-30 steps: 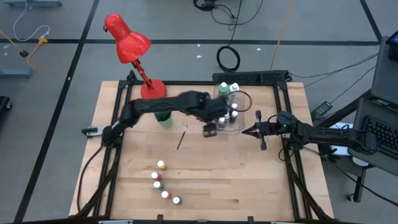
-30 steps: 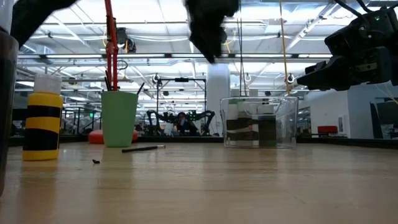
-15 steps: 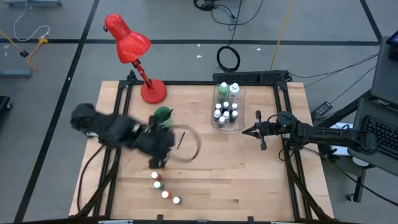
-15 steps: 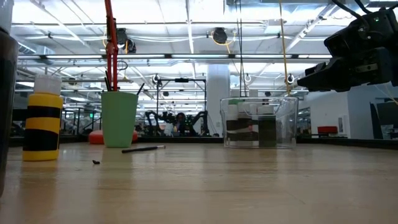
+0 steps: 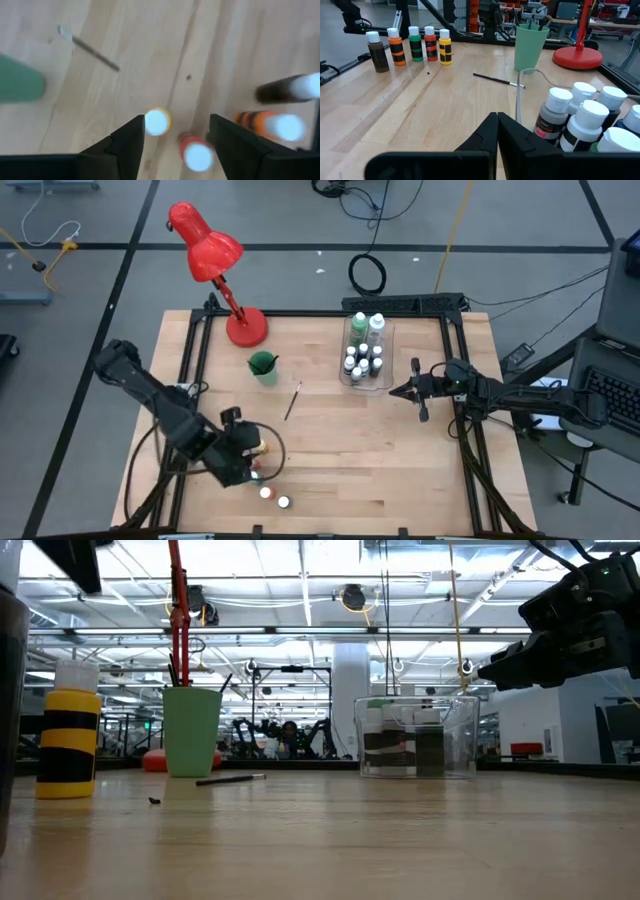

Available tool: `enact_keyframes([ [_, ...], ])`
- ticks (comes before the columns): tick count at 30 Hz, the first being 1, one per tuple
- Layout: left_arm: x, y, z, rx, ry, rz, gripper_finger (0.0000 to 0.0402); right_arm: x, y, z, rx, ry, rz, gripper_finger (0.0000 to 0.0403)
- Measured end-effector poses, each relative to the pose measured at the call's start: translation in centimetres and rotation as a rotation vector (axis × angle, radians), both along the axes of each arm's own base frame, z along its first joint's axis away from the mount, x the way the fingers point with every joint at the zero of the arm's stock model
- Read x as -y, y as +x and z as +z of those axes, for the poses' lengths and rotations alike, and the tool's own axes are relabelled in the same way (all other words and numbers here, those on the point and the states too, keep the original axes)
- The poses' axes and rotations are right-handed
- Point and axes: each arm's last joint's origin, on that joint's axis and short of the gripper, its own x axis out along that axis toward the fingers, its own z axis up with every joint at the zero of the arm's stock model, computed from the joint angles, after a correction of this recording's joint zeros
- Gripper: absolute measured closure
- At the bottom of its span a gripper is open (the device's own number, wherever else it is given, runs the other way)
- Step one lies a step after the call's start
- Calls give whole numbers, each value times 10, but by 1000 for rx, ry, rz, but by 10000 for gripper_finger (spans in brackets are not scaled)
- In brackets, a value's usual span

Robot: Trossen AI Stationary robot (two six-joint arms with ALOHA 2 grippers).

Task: Pick & Place Paint Supplies
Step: Put the small yellow paint bottle into the transparent bin

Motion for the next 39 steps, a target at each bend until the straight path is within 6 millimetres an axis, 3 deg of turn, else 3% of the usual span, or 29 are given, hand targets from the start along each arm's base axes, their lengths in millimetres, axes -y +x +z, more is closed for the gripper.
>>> enact_keyframes([
  [13, -33, 16, -27, -178, -70, 34, 71, 0, 0, 0, 1, -11, 1, 399],
  [39, -39, 16, -65, -193, -116, -18, 66, 0, 0, 0, 1, -16, 2, 399],
])
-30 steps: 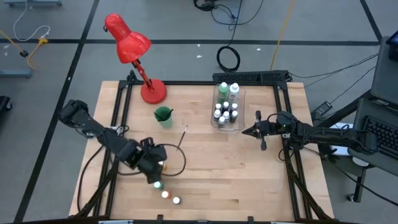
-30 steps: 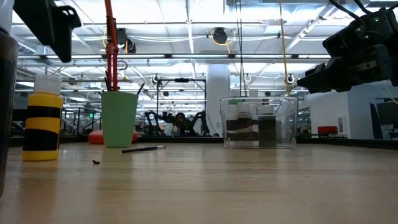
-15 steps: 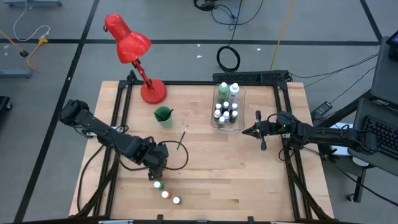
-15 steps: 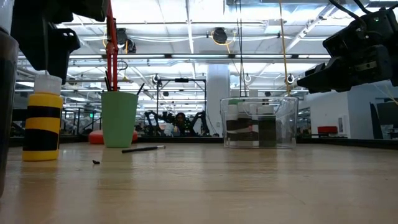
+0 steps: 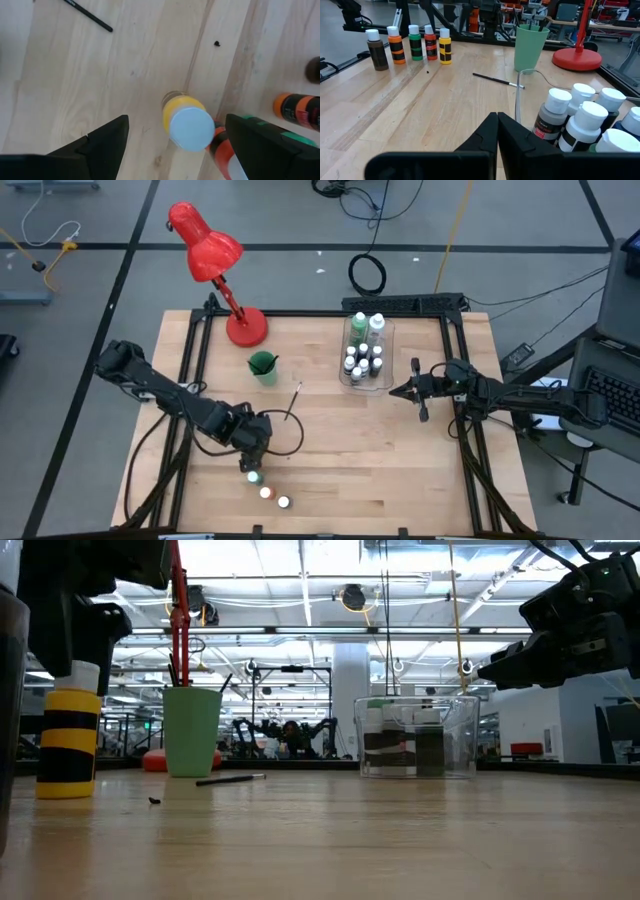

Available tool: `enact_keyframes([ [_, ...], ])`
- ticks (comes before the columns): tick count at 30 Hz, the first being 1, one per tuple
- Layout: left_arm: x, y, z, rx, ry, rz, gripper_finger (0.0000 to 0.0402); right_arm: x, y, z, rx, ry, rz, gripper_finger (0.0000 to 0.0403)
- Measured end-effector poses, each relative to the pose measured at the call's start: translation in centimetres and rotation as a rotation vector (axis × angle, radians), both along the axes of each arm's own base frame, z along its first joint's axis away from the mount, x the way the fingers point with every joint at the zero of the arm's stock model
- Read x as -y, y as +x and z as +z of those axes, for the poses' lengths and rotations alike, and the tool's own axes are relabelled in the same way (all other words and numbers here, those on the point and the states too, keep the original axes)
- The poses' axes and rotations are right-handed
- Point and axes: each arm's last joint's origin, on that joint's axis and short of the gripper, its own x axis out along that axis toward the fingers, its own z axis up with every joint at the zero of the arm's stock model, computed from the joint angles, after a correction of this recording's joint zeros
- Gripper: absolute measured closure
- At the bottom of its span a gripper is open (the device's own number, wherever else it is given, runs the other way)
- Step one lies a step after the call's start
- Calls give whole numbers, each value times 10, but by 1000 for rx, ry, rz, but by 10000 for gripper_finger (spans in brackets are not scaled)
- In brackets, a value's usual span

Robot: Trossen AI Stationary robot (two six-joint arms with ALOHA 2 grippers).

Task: Pick & Place Paint Supplies
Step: Put the small yellow paint bottle into the transparent bin

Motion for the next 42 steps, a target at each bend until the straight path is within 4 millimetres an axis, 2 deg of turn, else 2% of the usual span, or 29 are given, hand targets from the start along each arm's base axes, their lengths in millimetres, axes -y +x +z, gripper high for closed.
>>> enact_keyframes([
  [8, 0, 0, -1, 7, 16, -35, 69, 0, 0, 0, 0, 0, 0, 399],
  [11, 0, 0, -1, 4, 8, -21, 85, 0, 0, 0, 0, 0, 0, 399],
  [17, 0, 0, -1, 9, 22, -36, 151, 0, 0, 0, 0, 0, 0, 399],
  [28, -5, 3, 0, -3, -2, -48, 305, 0, 0, 0, 0, 0, 0, 399],
  [36, -15, 11, 6, -34, -112, -147, 305, 0, 0, 0, 0, 0, 0, 399],
  [39, -22, 18, 22, -1, -78, -215, 305, 0, 0, 0, 1, 0, -1, 399],
  [42, -33, 24, 49, 22, 25, -225, 305, 0, 0, 0, 1, 0, -1, 399],
])
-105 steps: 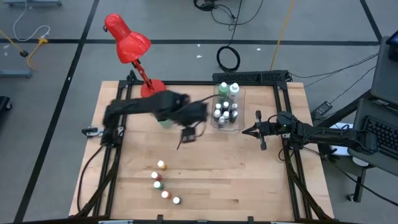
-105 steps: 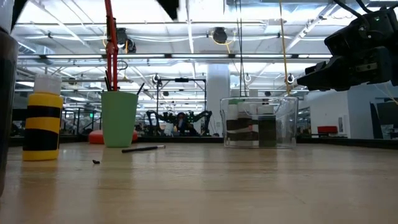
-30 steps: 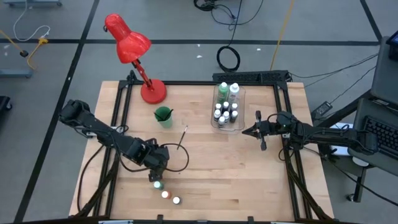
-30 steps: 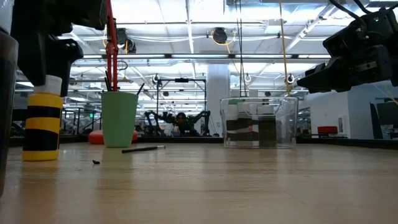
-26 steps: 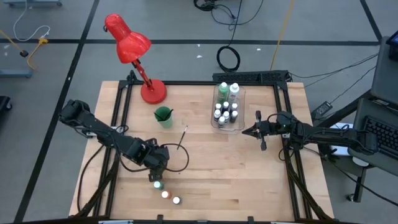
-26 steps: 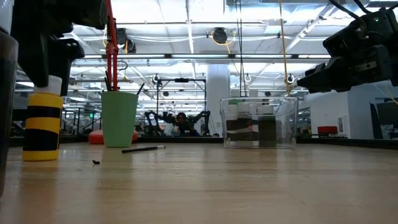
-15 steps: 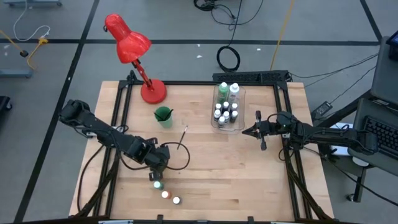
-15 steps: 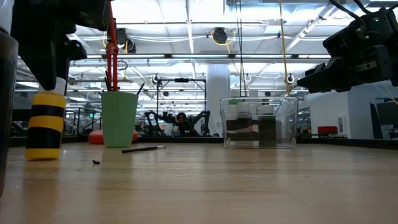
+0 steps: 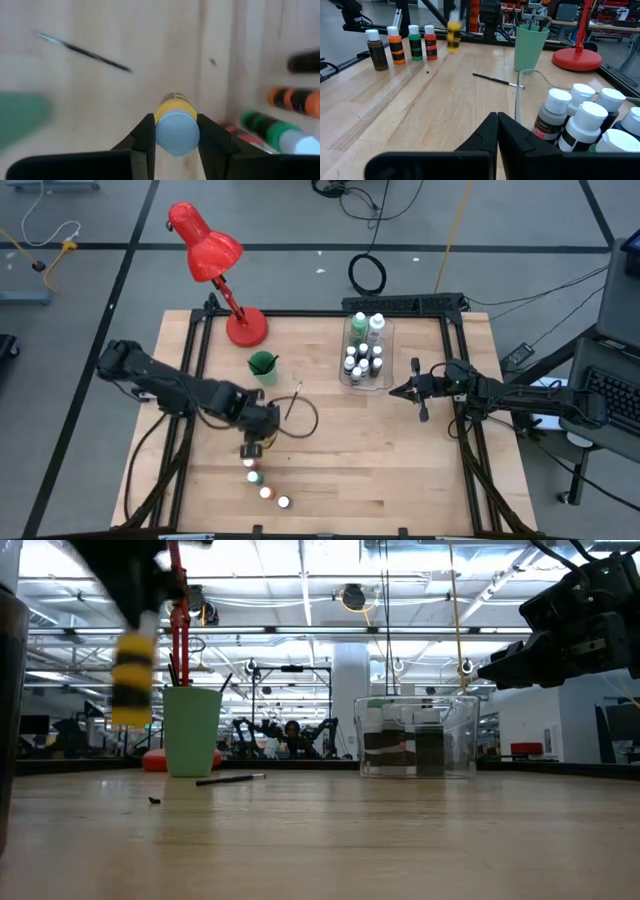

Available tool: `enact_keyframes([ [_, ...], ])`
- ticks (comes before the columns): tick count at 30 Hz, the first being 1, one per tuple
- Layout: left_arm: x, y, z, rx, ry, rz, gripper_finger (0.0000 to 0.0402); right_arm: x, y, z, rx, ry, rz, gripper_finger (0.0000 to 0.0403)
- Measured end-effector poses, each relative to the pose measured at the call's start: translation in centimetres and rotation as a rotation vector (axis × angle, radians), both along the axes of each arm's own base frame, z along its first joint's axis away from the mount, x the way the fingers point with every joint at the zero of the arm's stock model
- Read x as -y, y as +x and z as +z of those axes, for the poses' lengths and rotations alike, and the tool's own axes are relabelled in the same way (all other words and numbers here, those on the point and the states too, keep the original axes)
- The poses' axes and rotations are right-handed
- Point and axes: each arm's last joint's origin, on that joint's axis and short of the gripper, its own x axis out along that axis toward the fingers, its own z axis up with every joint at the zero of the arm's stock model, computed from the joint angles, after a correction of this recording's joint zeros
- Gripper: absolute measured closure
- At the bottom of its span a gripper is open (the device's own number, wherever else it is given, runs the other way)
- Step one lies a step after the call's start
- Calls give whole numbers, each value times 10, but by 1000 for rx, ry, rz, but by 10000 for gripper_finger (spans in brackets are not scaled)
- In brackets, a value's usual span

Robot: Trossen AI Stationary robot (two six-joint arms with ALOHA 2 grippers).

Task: Pick & Place Paint Supplies
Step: Put the small yellow paint bottle into the transparent bin

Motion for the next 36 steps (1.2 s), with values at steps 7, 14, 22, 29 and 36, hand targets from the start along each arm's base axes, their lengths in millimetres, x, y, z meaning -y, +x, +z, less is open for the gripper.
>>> enact_keyframes([
  [7, -35, 39, 63, 169, -36, 13, 305, 0, 0, 0, 1, 0, 0, 399],
  [14, -77, 113, 69, 165, 73, 76, 305, 0, 0, 0, 1, -3, 0, 399],
  [22, -112, 186, 80, 303, 166, 108, 305, 0, 0, 0, 2, -24, 4, 399],
  [29, -145, 197, 64, 248, 191, 141, 305, 0, 0, -1, -1, -49, 8, 399],
  [36, -153, 212, 60, 340, 258, 129, 305, 0, 0, -1, -1, -50, 8, 399],
])
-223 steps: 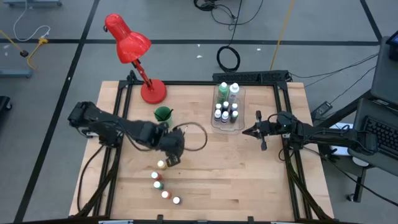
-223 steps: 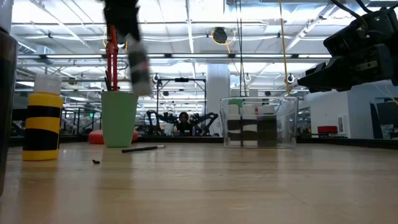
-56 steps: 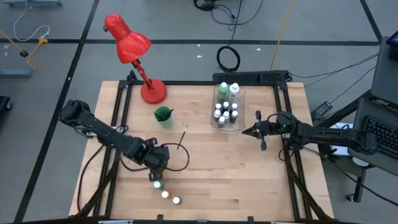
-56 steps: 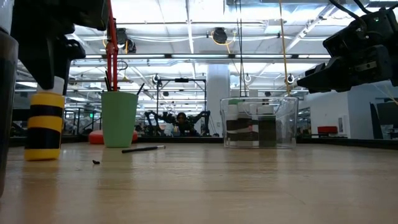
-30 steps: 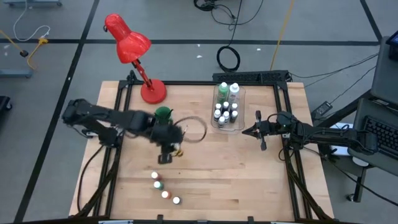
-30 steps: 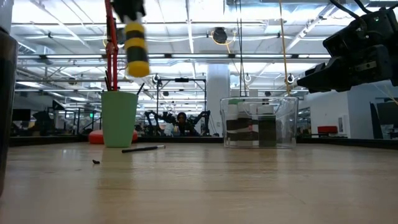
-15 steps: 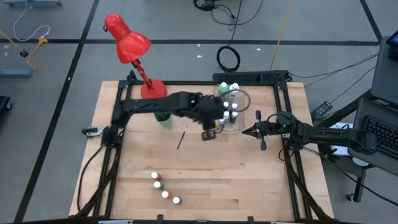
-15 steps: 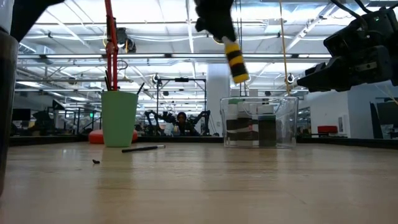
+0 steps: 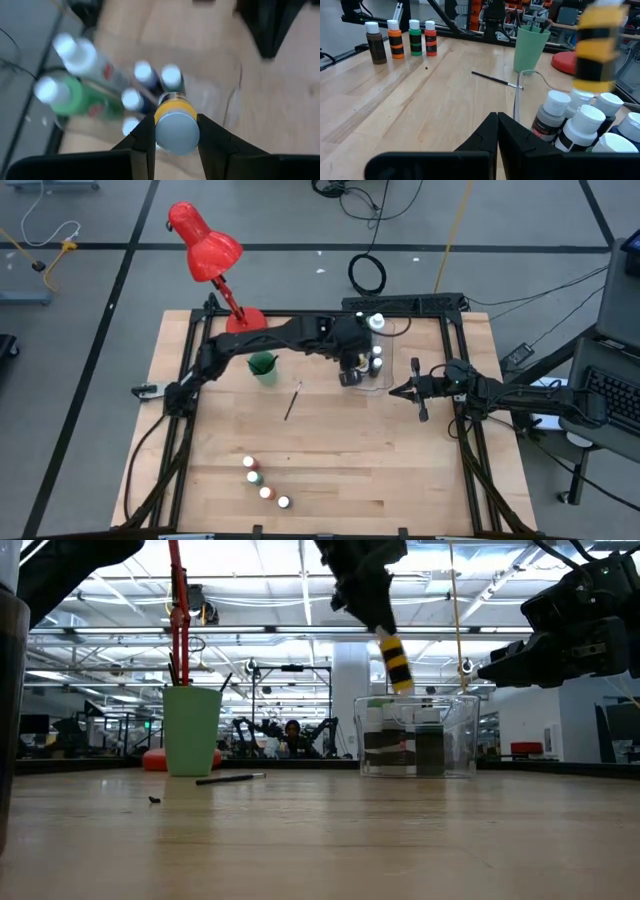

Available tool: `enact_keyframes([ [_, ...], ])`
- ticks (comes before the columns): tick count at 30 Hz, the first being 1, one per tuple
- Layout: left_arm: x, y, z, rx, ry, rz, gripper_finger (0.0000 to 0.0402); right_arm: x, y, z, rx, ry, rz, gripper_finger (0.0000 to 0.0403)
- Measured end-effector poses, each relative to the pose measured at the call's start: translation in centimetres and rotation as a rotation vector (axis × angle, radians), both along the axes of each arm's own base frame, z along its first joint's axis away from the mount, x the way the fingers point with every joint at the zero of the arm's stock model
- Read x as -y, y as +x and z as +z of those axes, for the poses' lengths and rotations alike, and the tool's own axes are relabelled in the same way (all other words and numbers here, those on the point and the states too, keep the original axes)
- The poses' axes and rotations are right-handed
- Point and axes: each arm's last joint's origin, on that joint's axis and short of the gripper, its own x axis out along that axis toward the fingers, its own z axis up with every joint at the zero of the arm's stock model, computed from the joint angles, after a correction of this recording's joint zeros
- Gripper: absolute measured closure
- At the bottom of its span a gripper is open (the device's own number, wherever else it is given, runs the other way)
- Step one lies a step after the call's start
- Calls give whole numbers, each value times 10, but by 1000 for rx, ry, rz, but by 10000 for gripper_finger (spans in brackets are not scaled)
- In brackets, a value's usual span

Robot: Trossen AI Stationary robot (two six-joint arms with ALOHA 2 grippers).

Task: Pick & Place Paint Supplies
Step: Put the small yellow paint bottle into the transparent bin

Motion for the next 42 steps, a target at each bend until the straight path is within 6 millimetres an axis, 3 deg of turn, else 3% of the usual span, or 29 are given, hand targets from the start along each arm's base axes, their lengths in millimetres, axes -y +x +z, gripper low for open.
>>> enact_keyframes([
  [7, 13, 9, 6, 72, 74, -131, 305, 0, 0, 1, 6, -6, 1, 399],
  [28, 7, 45, -83, -98, 11, -171, 305, 0, 1, 1, 9, -7, 1, 399],
  [42, -7, 47, -101, -133, -30, -119, 304, 0, 1, 1, 17, -28, 5, 399],
])
